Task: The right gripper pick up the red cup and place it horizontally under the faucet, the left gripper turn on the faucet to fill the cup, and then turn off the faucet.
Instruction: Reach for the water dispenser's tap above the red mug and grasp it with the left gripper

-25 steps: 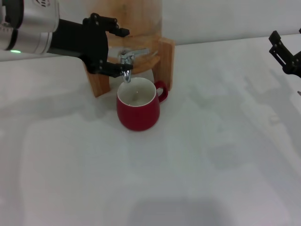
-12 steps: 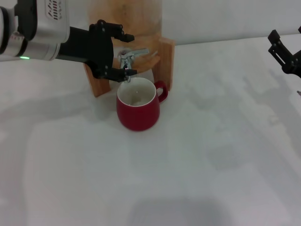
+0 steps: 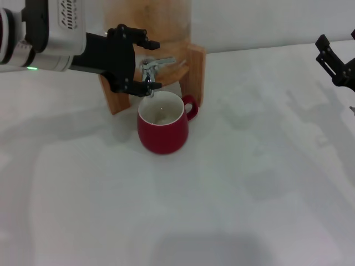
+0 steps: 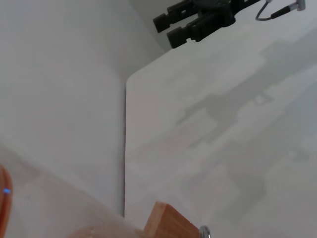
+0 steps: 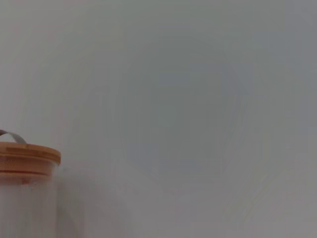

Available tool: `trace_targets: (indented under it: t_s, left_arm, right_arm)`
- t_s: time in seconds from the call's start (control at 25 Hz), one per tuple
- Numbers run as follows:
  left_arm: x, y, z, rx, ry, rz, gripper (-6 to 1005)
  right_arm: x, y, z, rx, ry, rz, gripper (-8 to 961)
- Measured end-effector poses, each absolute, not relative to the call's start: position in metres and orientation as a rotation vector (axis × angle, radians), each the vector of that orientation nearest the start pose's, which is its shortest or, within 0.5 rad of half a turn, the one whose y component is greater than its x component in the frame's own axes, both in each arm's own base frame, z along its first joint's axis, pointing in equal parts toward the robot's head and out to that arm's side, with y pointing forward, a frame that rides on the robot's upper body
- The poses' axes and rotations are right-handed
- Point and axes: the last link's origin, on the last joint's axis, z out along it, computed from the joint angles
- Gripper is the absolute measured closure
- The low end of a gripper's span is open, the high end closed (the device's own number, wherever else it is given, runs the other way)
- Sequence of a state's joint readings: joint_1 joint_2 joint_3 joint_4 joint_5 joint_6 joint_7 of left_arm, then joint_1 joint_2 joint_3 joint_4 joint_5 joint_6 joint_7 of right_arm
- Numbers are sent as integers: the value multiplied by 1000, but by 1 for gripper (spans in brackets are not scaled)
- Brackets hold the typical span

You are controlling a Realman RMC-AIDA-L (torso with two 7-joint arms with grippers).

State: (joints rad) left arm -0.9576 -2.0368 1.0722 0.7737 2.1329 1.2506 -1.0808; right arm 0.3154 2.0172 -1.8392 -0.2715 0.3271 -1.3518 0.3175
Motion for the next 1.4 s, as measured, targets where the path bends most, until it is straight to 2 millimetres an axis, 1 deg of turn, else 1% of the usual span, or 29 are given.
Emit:
trace_targets:
  t_s: [0.76, 1.4]
  left_arm:
    - [-102, 437, -29, -2707, 825, -50, 227]
    - [-102, 436, -33, -2697, 843, -66, 227]
  right_arm:
    - [324, 313, 38, -1530, 409, 933, 132]
    - [325, 313, 38, -1530, 411, 932, 133]
